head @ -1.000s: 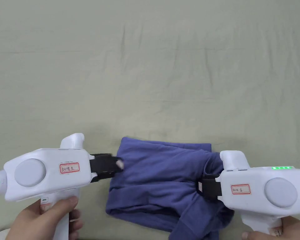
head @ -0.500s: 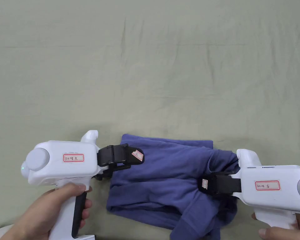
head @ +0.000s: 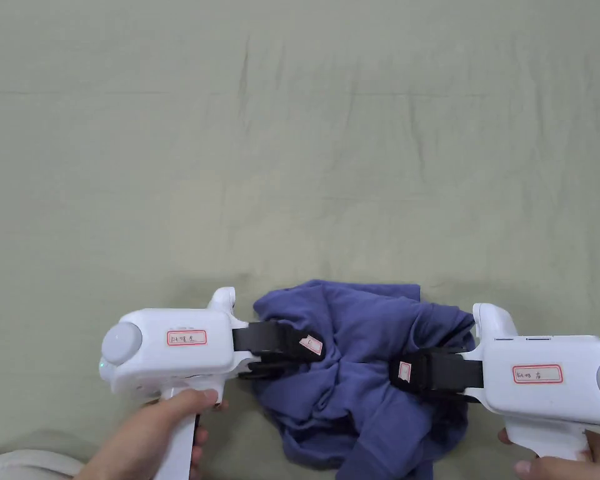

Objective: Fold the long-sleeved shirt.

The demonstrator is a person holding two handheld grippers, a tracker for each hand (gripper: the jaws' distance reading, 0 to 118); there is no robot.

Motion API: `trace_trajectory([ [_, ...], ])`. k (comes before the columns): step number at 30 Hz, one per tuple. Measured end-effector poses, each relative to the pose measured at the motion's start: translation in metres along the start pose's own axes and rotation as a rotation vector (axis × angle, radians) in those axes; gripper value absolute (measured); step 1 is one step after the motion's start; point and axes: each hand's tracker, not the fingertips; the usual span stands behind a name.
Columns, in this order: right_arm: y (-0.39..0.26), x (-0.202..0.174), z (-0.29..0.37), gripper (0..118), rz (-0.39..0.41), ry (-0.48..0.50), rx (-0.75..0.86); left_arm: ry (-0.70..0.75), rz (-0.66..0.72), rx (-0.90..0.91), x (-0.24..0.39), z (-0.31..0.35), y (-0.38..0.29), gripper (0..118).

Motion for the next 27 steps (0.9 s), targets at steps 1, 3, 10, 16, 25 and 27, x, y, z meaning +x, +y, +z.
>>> trace_trajectory([
  [1, -0.001, -0.003, 0.000, 3, 0.006, -0.007, 0.004, 0.000, 0.003, 0.032, 0.013, -0.003, -0.029, 6],
  [3, -0.002, -0.007, 0.000, 3, 0.025, -0.024, 0.008, 0.106, -0.031, 0.081, 0.029, 0.012, -0.028, 6],
  [10, 0.001, -0.081, 0.004, 3, 0.128, -0.189, 0.075, 0.467, -0.221, 0.102, 0.058, 0.059, -0.035, 6],
  [16, 0.003, -0.203, -0.053, 3, 0.299, -0.371, 0.102, 0.641, -0.240, 0.139, 0.052, 0.126, -0.017, 6],
  [25, -0.005, -0.354, -0.124, 3, 0.478, -0.124, 0.041, 0.995, -0.237, 0.136, 0.009, 0.272, 0.048, 6],
  [27, -0.007, -0.371, -0.125, 3, 0.508, -0.090, 0.037, 1.074, -0.221, 0.125, -0.003, 0.294, 0.055, 6],
])
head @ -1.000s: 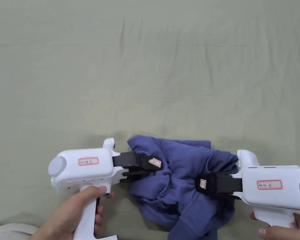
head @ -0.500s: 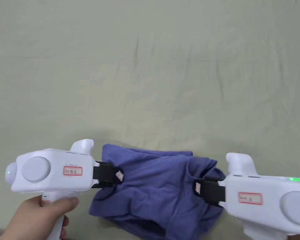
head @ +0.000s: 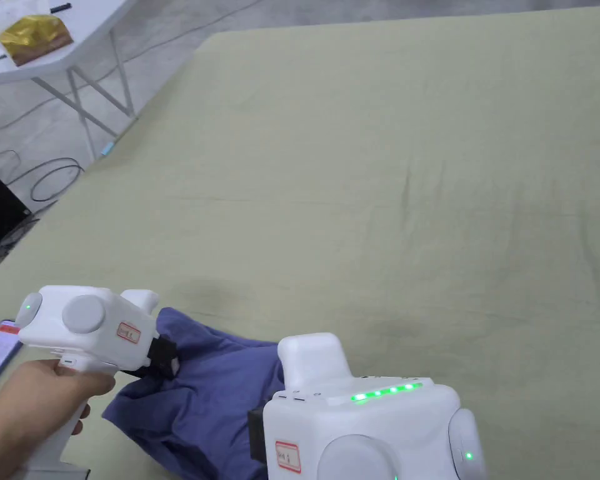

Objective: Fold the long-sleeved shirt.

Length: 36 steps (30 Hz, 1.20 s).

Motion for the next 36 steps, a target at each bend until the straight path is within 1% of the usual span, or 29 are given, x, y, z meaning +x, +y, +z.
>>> trace_trajectory([
  [3, 0.008, -0.016, 0.002, 3, 0.012, 0.020, 0.003, 0.060, 0.067, -0.060, -0.054, -0.012, 0.007, 6],
  [5, 0.012, -0.025, 0.001, 3, 0.028, 0.030, 0.002, 0.124, 0.069, -0.092, -0.070, -0.018, 0.004, 6],
  [6, 0.013, -0.030, 0.001, 3, 0.040, 0.034, 0.005, 0.154, 0.075, -0.105, -0.089, -0.024, 0.007, 6],
  [8, 0.015, -0.037, -0.001, 3, 0.055, 0.046, 0.011, 0.168, 0.127, -0.129, -0.100, -0.031, 0.001, 6],
  [10, 0.016, -0.042, -0.001, 3, 0.071, 0.069, 0.010, 0.154, 0.135, -0.130, -0.110, -0.037, -0.002, 6],
  [11, 0.016, -0.044, -0.001, 3, 0.076, 0.071, 0.011, 0.146, 0.143, -0.128, -0.109, -0.038, -0.005, 8],
  [13, 0.016, -0.044, 0.000, 3, 0.091, 0.074, 0.016, 0.151, 0.165, -0.104, -0.107, -0.038, -0.006, 17],
  [14, 0.017, -0.042, 0.002, 3, 0.090, 0.080, 0.016, 0.182, 0.165, -0.086, -0.107, -0.036, -0.005, 17],
  [15, 0.017, -0.038, 0.004, 3, 0.084, 0.086, 0.016, 0.231, 0.158, -0.067, -0.103, -0.032, -0.005, 56],
  [16, 0.017, -0.034, 0.008, 3, 0.079, 0.088, 0.019, 0.233, 0.147, -0.067, -0.098, -0.027, -0.005, 118],
  [17, 0.018, -0.029, 0.012, 3, 0.076, 0.089, 0.024, 0.290, 0.136, 0.041, -0.100, -0.001, -0.001, 118],
  [18, 0.018, -0.022, 0.019, 3, 0.071, 0.086, 0.036, 0.183, 0.164, 0.091, -0.110, 0.007, 0.002, 116],
  [21, 0.020, 0.006, 0.046, 3, 0.047, 0.066, 0.081, 0.110, 0.220, 0.234, -0.104, 0.056, 0.010, 118],
  [22, 0.020, 0.019, 0.059, 3, 0.037, 0.066, 0.094, 0.103, 0.206, 0.278, -0.074, 0.069, 0.018, 118],
  [23, 0.019, 0.031, 0.071, 3, 0.025, 0.059, 0.107, 0.102, 0.189, 0.303, -0.063, 0.083, 0.023, 118],
  [24, 0.018, 0.046, 0.087, 3, 0.007, 0.027, 0.130, 0.087, 0.188, 0.319, -0.048, 0.101, 0.029, 118],
  [25, 0.017, 0.058, 0.102, 3, -0.002, -0.008, 0.146, 0.056, 0.158, 0.314, -0.033, 0.117, 0.033, 104],
  [26, 0.017, 0.071, 0.118, 3, -0.009, -0.040, 0.171, 0.019, 0.089, 0.336, -0.005, 0.138, 0.035, 60],
  [27, 0.017, 0.085, 0.138, 3, -0.022, -0.077, 0.201, 0.026, 0.025, 0.404, 0.022, 0.155, 0.039, 0],
  [28, 0.018, 0.098, 0.158, 3, -0.026, -0.107, 0.231, 0.076, -0.014, 0.504, 0.048, 0.170, 0.041, 0],
  [30, 0.020, 0.116, 0.197, 3, -0.012, -0.180, 0.293, 0.056, -0.053, 0.600, 0.083, 0.197, 0.047, 0],
  [32, 0.023, 0.132, 0.243, 3, -0.012, -0.270, 0.403, -0.067, -0.050, 0.691, 0.125, 0.222, 0.051, 0],
  [33, 0.024, 0.137, 0.262, 3, -0.011, -0.298, 0.442, -0.079, -0.050, 0.737, 0.144, 0.233, 0.052, 0],
  [34, 0.026, 0.143, 0.288, 3, -0.012, -0.334, 0.497, -0.083, -0.055, 0.790, 0.158, 0.246, 0.061, 0],
  [36, 0.029, 0.150, 0.325, 3, -0.015, -0.398, 0.585, -0.042, -0.077, 0.904, 0.191, 0.269, 0.063, 0],
])
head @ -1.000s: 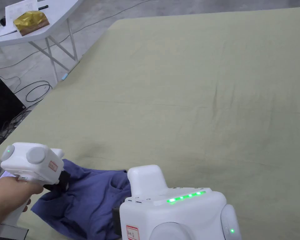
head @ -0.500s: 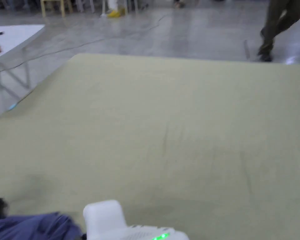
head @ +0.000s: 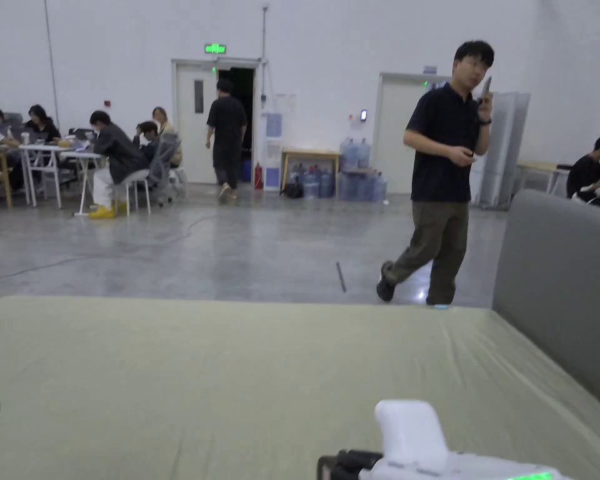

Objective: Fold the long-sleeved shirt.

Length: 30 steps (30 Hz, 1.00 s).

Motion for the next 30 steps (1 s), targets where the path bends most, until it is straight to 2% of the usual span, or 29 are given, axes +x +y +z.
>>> trace_trajectory([
  [4, 0.040, 0.022, 0.040, 3, 0.048, -0.123, 0.179, 0.003, 0.046, 0.219, 0.068, 0.033, 0.030, 0],
  [8, 0.068, 0.035, 0.065, 3, 0.068, -0.192, 0.309, 0.001, 0.048, 0.283, 0.116, 0.053, 0.048, 0],
  [11, 0.088, 0.038, 0.069, 3, 0.112, -0.254, 0.360, 0.022, 0.009, 0.327, 0.143, 0.064, 0.058, 0],
  [16, 0.105, 0.031, 0.072, 3, 0.149, -0.254, 0.405, 0.042, -0.003, 0.375, 0.168, 0.082, 0.065, 0],
  [22, 0.094, 0.029, 0.088, 3, 0.183, -0.271, 0.450, 0.047, 0.005, 0.415, 0.171, 0.108, 0.064, 0],
  [25, 0.082, 0.038, 0.098, 3, 0.139, -0.314, 0.503, 0.027, 0.017, 0.426, 0.168, 0.117, 0.058, 0],
  [30, 0.085, 0.040, 0.098, 3, 0.139, -0.311, 0.469, 0.023, 0.010, 0.437, 0.169, 0.124, 0.057, 0],
])
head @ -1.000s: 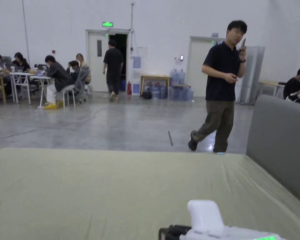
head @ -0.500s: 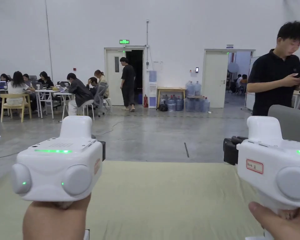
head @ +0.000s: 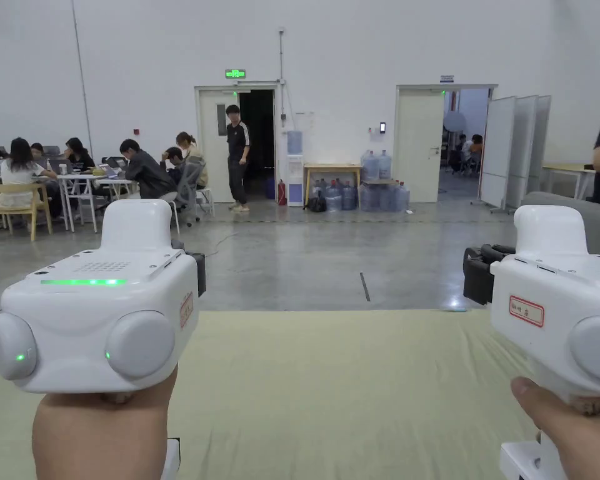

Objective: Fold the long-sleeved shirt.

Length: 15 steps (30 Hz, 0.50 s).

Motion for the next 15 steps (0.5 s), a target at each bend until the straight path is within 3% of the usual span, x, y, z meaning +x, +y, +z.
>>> trace_trajectory([
  [1, 0.001, -0.001, -0.001, 26, 0.004, 0.006, -0.001, 0.005, -0.003, 0.006, 0.000, 0.000, 0.000, 10],
  [2, 0.003, -0.002, -0.001, 71, 0.002, 0.013, -0.002, 0.005, -0.001, 0.012, 0.000, 0.001, 0.000, 44],
  [3, 0.005, -0.003, -0.003, 118, -0.002, 0.017, -0.001, -0.003, -0.002, 0.020, -0.002, 0.001, 0.000, 103],
  [4, 0.007, -0.004, -0.008, 118, -0.016, 0.012, -0.016, -0.002, -0.003, 0.019, -0.003, 0.000, 0.001, 118],
  [7, 0.005, -0.003, -0.019, 118, -0.089, 0.090, -0.024, -0.026, 0.023, 0.037, -0.004, 0.017, -0.004, 118],
  [10, 0.001, -0.005, -0.030, 118, -0.099, 0.091, -0.037, -0.013, 0.039, 0.045, -0.009, 0.013, -0.005, 118],
  [15, 0.000, -0.020, -0.008, 118, 0.027, -0.001, -0.009, -0.001, 0.052, 0.032, -0.018, 0.003, 0.000, 118],
])
